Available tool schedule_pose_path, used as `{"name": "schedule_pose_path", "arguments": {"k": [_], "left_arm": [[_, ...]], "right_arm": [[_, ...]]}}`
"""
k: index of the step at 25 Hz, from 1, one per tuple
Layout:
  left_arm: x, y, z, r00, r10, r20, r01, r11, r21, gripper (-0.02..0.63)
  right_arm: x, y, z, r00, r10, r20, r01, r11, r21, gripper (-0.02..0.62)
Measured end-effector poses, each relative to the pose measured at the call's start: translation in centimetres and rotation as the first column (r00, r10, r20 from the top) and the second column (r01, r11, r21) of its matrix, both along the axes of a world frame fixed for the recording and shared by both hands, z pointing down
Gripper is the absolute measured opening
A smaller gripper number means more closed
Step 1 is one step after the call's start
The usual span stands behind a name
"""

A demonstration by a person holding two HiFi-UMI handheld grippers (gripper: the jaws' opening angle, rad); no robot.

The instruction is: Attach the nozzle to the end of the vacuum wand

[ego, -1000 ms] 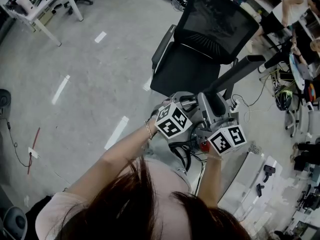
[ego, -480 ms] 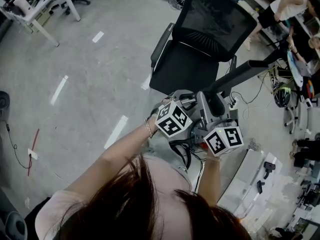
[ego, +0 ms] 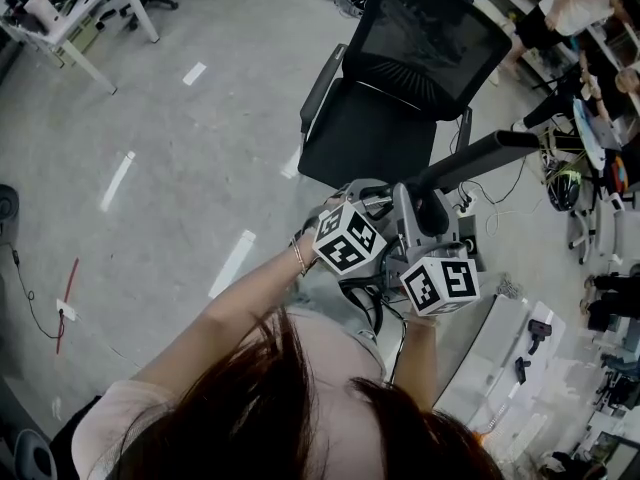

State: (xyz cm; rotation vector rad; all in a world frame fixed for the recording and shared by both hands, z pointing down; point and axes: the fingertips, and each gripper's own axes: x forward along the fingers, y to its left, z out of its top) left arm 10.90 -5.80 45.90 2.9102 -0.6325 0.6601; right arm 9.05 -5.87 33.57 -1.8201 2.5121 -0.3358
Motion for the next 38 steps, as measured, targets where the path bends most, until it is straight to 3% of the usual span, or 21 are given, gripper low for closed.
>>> {"name": "schedule_pose_path", "arguments": {"k": [10, 21, 28, 38], "left_arm": [[-0.2, 0.3, 0.2, 1.0, 0.001, 0.001, -0.001, 1.0, 0.017, 0.155], [-2.4, 1.5, -0.3, 0.999, 0.044, -0.024, -0.043, 0.999, 0.024, 0.155], [-1.9, 2.8, -0.6, 0.996, 0.089, -0.025, -0.088, 0.996, 0.034, 0.155], [-1.8, 2.7, -0.6, 0.995, 0.09, -0.035, -0.09, 0.996, 0.01, 0.156]], "right_arm": [[-0.1, 0.4, 0.4, 0.997, 0.074, -0.009, -0.074, 0.997, -0.037, 0.181], [-2.9, 1.6, 0.1, 0.991, -0.105, -0.086, 0.101, 0.993, -0.057, 0.181], [-3.0, 1.4, 0.0, 0.969, -0.248, -0.012, 0.246, 0.963, -0.108, 0.179], [-2.4, 2.6, -0.3, 0.99, -0.14, -0.021, 0.14, 0.99, 0.0, 0.172]]}}
